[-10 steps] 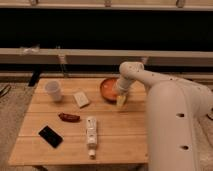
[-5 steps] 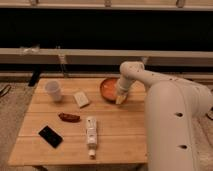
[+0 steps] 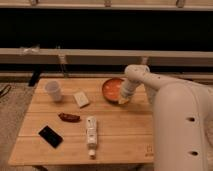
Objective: Drag the ceramic bowl in a circle
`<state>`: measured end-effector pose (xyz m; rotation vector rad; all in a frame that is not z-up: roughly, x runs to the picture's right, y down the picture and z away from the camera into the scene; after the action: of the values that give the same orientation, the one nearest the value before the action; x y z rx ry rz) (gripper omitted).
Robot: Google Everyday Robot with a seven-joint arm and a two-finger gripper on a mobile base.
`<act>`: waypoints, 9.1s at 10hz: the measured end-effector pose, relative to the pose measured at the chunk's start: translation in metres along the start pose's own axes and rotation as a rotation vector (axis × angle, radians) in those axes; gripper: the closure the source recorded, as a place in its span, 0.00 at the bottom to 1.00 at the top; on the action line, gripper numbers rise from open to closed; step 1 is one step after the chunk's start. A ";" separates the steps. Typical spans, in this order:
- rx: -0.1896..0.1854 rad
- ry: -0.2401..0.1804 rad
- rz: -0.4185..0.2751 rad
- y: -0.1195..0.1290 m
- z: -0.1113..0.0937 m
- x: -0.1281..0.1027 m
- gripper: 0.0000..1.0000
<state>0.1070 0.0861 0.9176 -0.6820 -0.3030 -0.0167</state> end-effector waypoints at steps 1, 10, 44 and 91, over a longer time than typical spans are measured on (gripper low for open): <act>0.000 -0.001 0.018 0.006 -0.002 0.008 1.00; 0.057 0.053 -0.087 -0.038 -0.054 0.006 1.00; -0.087 0.265 -0.550 -0.004 -0.010 -0.089 1.00; -0.094 0.204 -0.335 0.018 -0.036 0.000 0.22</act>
<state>0.1185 0.0774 0.8804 -0.7104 -0.2181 -0.4195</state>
